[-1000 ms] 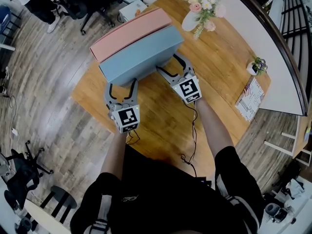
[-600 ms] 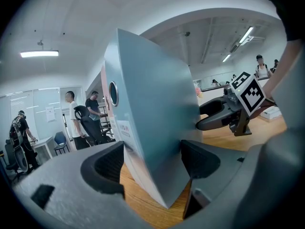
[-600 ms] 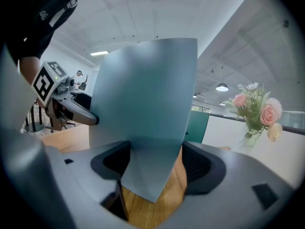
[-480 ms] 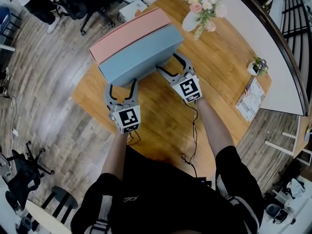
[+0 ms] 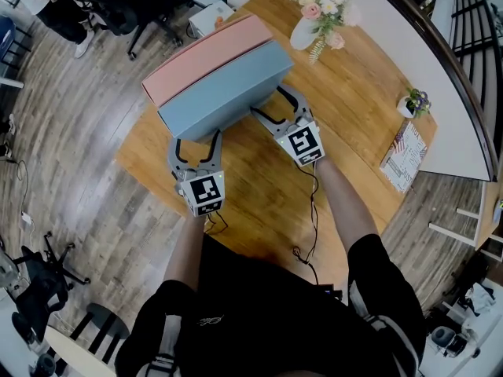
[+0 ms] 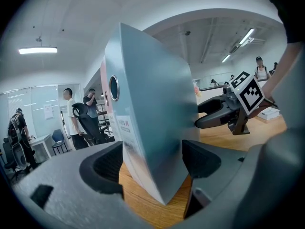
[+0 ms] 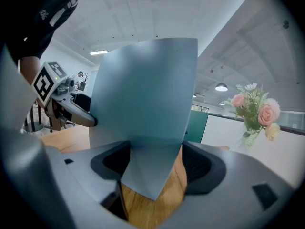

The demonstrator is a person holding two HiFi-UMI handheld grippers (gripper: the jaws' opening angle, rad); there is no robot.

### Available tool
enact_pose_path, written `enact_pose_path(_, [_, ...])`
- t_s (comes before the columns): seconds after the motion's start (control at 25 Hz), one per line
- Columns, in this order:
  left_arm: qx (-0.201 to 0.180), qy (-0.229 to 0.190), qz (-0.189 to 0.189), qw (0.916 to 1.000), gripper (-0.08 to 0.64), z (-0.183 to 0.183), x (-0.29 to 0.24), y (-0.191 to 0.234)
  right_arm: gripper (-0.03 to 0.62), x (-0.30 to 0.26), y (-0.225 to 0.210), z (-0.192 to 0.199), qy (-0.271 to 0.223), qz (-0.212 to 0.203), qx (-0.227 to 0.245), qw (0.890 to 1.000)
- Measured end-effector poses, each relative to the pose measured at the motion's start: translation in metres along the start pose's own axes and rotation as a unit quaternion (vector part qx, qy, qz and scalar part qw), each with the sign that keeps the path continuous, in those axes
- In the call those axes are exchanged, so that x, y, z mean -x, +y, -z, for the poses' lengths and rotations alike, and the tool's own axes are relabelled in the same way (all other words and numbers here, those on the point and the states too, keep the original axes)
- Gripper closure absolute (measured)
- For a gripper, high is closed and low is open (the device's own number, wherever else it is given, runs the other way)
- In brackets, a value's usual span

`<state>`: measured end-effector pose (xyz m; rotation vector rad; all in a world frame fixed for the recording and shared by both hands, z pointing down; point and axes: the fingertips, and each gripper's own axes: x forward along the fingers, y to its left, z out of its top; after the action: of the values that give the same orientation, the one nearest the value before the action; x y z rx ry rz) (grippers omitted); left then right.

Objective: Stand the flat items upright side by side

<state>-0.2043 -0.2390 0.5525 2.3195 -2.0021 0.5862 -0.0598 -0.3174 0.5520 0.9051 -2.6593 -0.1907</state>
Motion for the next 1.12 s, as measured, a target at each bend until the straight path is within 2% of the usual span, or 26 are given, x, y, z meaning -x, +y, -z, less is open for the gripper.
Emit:
enact_pose_path(0.36, [0.009,0.006,0.005,0.9999,0.158,0.002,0.005,-0.003,0.245,0.008,-0.008,0.006,0.005,0.021,-0.022,1.000])
enact_pose_path(0.72, [0.033,0.018,0.013,0.9992,0.158,0.011,0.014,-0.004,0.247,0.021,-0.007,0.012,0.017,0.031,-0.027,0.999])
enact_pose_path(1.12, [0.096,0.042,0.041,0.9936,0.159,0.028,0.031,-0.021,0.279,0.059,0.006,0.024,0.044,0.052,-0.039,0.997])
